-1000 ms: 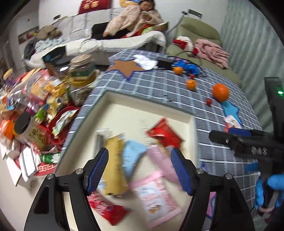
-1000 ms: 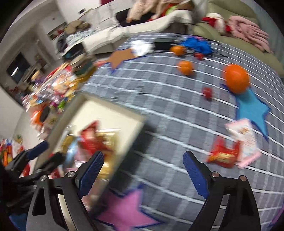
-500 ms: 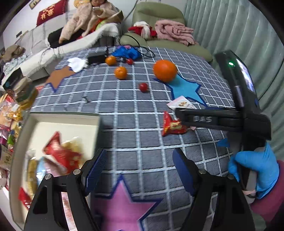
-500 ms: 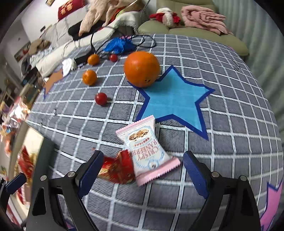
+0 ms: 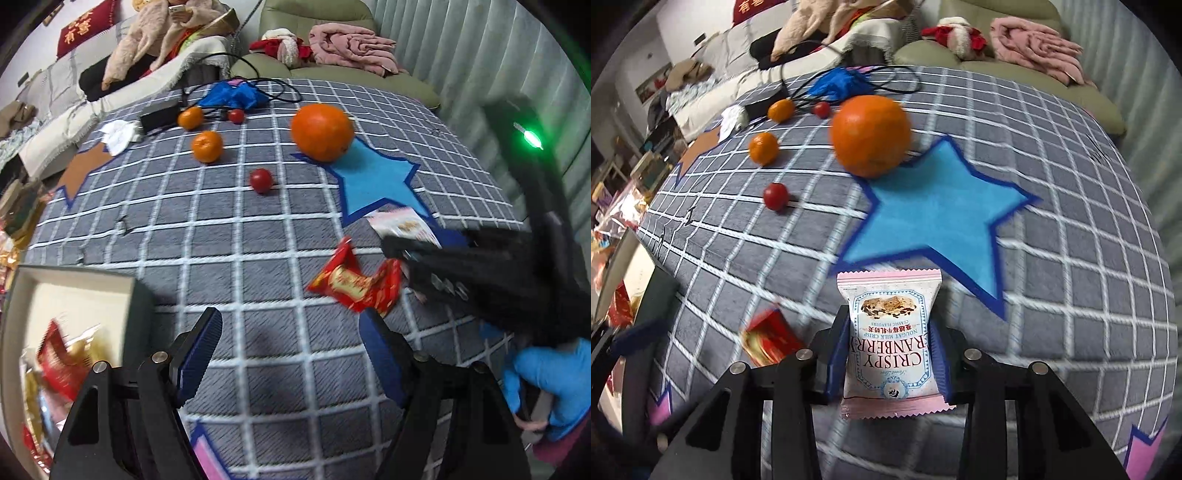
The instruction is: Organize snacks
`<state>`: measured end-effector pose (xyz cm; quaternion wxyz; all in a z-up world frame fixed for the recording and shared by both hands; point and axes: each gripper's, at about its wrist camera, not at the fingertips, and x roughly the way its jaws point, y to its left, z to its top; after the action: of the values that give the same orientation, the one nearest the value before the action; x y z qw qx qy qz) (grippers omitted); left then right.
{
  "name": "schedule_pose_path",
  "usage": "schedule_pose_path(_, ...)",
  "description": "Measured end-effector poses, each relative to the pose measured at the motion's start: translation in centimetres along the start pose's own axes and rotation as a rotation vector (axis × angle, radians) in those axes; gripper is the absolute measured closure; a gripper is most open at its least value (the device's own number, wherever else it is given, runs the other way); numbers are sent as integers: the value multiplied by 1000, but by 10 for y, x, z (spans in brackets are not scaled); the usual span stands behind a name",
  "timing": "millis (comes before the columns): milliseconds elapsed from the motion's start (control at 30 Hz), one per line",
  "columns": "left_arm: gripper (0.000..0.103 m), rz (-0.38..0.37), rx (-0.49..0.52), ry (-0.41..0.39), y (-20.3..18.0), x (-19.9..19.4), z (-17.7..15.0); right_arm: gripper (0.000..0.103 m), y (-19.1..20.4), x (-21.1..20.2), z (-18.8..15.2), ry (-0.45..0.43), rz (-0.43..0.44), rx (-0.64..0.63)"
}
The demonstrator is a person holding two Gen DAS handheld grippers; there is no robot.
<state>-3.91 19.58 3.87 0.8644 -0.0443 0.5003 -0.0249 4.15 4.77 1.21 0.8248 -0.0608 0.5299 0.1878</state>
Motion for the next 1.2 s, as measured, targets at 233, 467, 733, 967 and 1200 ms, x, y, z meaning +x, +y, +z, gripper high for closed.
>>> schedule_pose_path(233, 23, -58, -176, 37, -9, 23, 21, 62, -29, -19, -28, -19, -17, 35)
schedule_pose_path(467, 32, 57, -227, 82, -22, 44, 29, 62, -28, -24, -36, -33, -35, 4)
schedule_pose_path(733, 70, 62, -98, 44, -23, 29, 6, 62, -28, -33, -54, -30, -14, 26)
schedule_pose_path(967, 70, 67, 66, 0, -30, -6, -62, 62, -22, -55, -94, -28, -28, 23)
schedule_pose_path(1200, 69, 58, 59, -26, -25, -41, -120, 62, -4, -83, -146, -34, -55, 21)
